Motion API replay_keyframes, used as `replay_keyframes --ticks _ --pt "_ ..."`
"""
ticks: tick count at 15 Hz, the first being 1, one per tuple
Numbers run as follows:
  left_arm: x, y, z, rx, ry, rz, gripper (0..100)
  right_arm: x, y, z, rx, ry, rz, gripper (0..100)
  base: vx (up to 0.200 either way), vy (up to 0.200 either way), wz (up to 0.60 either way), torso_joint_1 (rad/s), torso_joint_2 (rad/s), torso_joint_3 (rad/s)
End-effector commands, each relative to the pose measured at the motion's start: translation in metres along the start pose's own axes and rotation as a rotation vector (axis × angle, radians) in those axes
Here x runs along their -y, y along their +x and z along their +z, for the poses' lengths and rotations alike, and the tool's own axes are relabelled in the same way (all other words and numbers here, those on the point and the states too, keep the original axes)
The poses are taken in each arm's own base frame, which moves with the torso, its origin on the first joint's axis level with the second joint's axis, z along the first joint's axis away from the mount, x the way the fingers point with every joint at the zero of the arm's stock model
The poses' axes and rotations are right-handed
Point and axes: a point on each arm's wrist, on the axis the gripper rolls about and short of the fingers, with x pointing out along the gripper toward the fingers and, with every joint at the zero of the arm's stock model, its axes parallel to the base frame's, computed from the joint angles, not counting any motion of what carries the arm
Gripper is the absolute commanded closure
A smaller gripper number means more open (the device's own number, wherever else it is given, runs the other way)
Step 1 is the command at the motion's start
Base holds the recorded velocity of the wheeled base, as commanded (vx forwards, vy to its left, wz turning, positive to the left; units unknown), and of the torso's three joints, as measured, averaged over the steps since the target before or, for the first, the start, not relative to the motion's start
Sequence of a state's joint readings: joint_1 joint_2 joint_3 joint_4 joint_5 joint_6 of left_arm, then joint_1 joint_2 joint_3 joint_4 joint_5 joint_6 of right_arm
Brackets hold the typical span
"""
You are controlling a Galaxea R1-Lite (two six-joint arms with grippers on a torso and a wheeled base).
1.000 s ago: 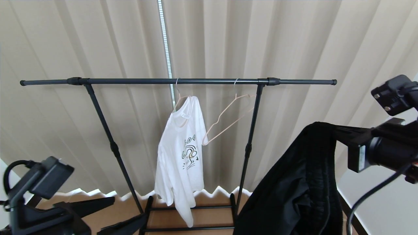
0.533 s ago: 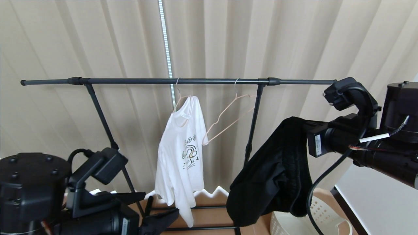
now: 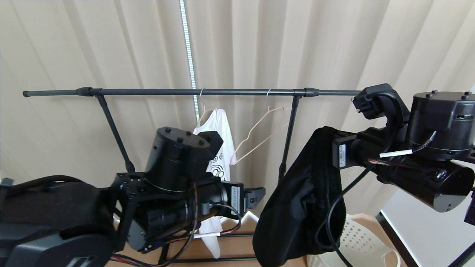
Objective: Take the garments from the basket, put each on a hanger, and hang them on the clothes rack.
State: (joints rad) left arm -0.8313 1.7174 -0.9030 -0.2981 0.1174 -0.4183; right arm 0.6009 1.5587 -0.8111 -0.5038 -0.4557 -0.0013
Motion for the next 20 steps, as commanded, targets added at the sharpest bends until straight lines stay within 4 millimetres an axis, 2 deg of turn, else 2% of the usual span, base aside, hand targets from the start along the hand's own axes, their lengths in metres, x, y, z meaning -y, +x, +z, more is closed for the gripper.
replay_keyframes --ticks 1,2,6,10,13,18,20 --pt "0.016 0.031 -0.009 -0.032 -0.005 0.007 0 -0.015 -0.006 0.003 0.037 0.021 0.027 100 0.0 0.0 0.0 0.0 0.0 0.0" --pt "0.017 0.032 -0.009 -0.032 -0.005 0.008 0 -0.015 -0.006 0.003 0.037 0.022 0.027 100 0.0 0.0 0.0 0.0 0.0 0.0" --pt "0.051 0.069 -0.024 0.042 -0.016 0.026 0 -0.037 0.002 -0.002 0.086 0.041 -0.03 100 0.0 0.0 0.0 0.0 0.0 0.0" --pt "0.067 0.067 -0.013 0.087 -0.022 -0.019 0 -0.043 0.0 0.0 0.105 0.047 -0.026 100 0.0 0.0 0.0 0.0 0.0 0.0" --pt "0.073 0.075 -0.005 0.113 -0.029 -0.028 0 -0.041 -0.002 0.002 0.113 0.054 -0.027 100 0.0 0.0 0.0 0.0 0.0 0.0" --pt "0.074 0.109 -0.014 0.124 -0.022 0.055 0 -0.038 -0.008 0.006 0.128 0.061 -0.027 100 0.0 0.0 0.0 0.0 0.0 0.0" --pt "0.068 0.114 -0.016 0.117 -0.019 0.083 0 -0.035 -0.012 0.01 0.14 0.068 -0.026 100 0.0 0.0 0.0 0.0 0.0 0.0"
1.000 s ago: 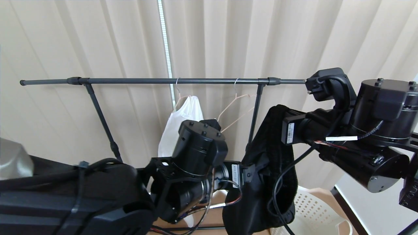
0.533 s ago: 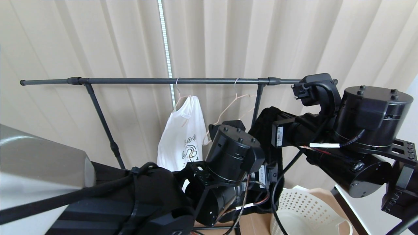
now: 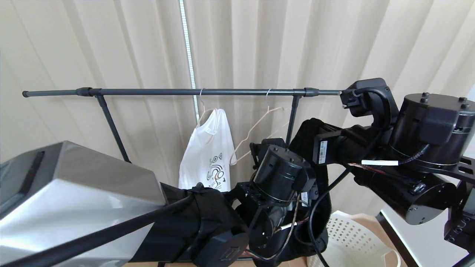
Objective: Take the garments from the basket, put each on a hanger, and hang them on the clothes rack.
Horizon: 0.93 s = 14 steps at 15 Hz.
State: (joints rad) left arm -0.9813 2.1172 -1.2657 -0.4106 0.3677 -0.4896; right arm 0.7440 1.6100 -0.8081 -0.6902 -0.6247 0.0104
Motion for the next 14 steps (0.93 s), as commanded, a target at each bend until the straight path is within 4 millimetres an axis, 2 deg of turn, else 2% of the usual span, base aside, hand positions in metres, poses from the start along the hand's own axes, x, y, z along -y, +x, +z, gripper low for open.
replay_keyframes --ticks 1,6,8,11,14 --pt "-0.009 0.009 -0.008 -0.022 0.007 0.036 0 0.003 -0.005 0.006 0.018 0.014 0.0 100 0.0 0.0 0.0 0.0 0.0 0.0" --pt "-0.02 0.007 -0.024 -0.066 0.029 0.081 0 0.006 -0.007 0.01 0.032 0.021 -0.002 100 0.0 0.0 0.0 0.0 0.0 0.0" --pt "-0.031 0.005 -0.043 -0.122 0.05 0.122 0 0.01 -0.007 0.014 0.04 0.026 -0.015 100 0.0 0.0 0.0 0.0 0.0 0.0" --pt "-0.034 0.003 -0.05 -0.143 0.059 0.13 0 0.012 -0.006 0.014 0.041 0.028 -0.022 100 0.0 0.0 0.0 0.0 0.0 0.0" --pt "-0.032 -0.003 -0.065 -0.185 0.065 0.127 0 0.013 -0.004 0.014 0.042 0.029 -0.028 100 0.0 0.0 0.0 0.0 0.0 0.0"
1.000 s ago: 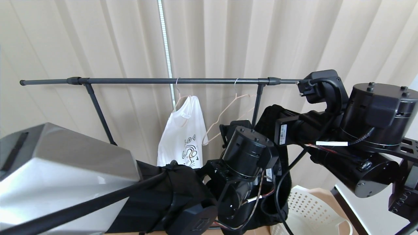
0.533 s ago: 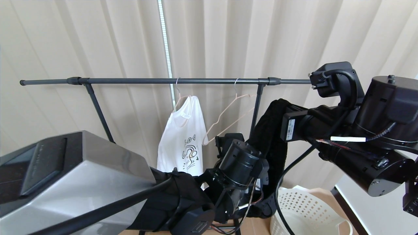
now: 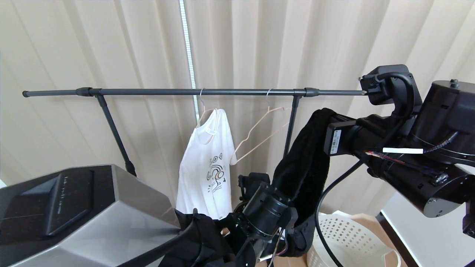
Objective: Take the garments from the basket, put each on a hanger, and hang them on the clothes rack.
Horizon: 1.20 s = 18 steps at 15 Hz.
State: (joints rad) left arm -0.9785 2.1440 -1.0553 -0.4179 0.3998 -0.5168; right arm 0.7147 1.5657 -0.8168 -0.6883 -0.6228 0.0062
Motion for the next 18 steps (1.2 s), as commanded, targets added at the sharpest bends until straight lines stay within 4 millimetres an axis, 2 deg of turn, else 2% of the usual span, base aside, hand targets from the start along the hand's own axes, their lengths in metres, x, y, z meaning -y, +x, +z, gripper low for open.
replay_keyframes --ticks 1,4,6,7,9,12,13,15,16,18 --pt "0.005 -0.006 -0.013 -0.03 0.015 -0.013 0 0.001 0.002 0.0 0.0 0.001 -0.008 100 0.0 0.0 0.0 0.0 0.0 0.0" --pt "0.011 -0.012 -0.026 -0.057 0.036 -0.025 0 0.004 0.005 0.0 -0.001 0.002 -0.021 100 0.0 0.0 0.0 0.0 0.0 0.0" --pt "0.008 -0.017 -0.026 -0.059 0.038 -0.023 0 0.009 0.009 0.002 0.006 0.007 -0.041 100 0.0 0.0 0.0 0.0 0.0 0.0" --pt "0.007 -0.021 -0.024 -0.054 0.034 -0.025 100 0.013 0.011 0.003 0.006 0.009 -0.058 100 0.0 0.0 0.0 0.0 0.0 0.0" --pt "0.004 -0.033 -0.017 -0.037 0.028 -0.035 100 0.019 0.015 0.003 0.006 0.008 -0.083 100 0.0 0.0 0.0 0.0 0.0 0.0" --pt "-0.007 -0.057 0.004 0.018 0.013 -0.047 100 0.032 0.02 0.004 0.002 -0.026 -0.125 100 0.0 0.0 0.0 0.0 0.0 0.0" --pt "-0.021 -0.062 0.017 0.048 0.021 -0.021 100 0.037 0.019 0.004 -0.003 -0.059 -0.139 100 0.0 0.0 0.0 0.0 0.0 0.0" --pt "-0.035 -0.063 0.032 0.085 0.019 0.009 100 0.041 0.016 0.004 -0.008 -0.087 -0.142 100 0.0 0.0 0.0 0.0 0.0 0.0" --pt "-0.049 -0.062 0.044 0.101 0.041 0.051 100 0.045 0.008 0.001 -0.061 -0.137 -0.138 100 0.0 0.0 0.0 0.0 0.0 0.0" --pt "-0.062 -0.058 0.052 0.081 0.082 0.103 100 0.053 -0.008 -0.002 -0.177 -0.206 -0.118 100 0.0 0.0 0.0 0.0 0.0 0.0"
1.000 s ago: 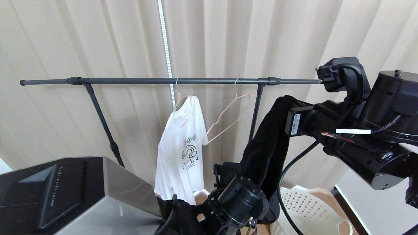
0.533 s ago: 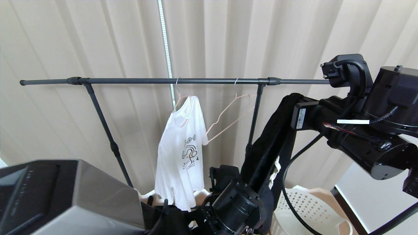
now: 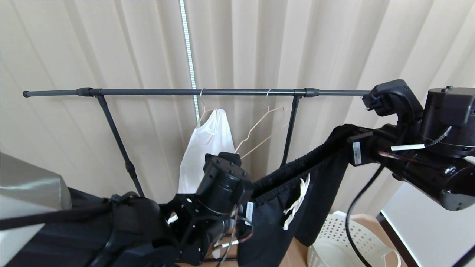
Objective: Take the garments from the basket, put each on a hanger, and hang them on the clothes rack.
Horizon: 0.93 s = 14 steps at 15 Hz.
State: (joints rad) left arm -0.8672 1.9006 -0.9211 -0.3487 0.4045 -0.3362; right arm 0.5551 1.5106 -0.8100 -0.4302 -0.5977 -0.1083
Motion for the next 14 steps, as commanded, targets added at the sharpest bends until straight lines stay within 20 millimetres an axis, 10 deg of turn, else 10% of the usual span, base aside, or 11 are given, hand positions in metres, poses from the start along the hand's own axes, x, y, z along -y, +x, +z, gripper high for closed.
replay_keyframes --ticks 1,14 --pt "-0.015 -0.001 0.019 0.027 -0.007 0.037 100 0.015 -0.023 0.003 -0.037 -0.033 0.047 100 0.0 0.0 0.0 0.0 0.0 0.0" --pt "-0.045 -0.031 0.039 -0.037 0.094 0.048 100 0.025 -0.012 -0.013 -0.274 -0.133 0.095 100 0.0 0.0 0.0 0.0 0.0 0.0"
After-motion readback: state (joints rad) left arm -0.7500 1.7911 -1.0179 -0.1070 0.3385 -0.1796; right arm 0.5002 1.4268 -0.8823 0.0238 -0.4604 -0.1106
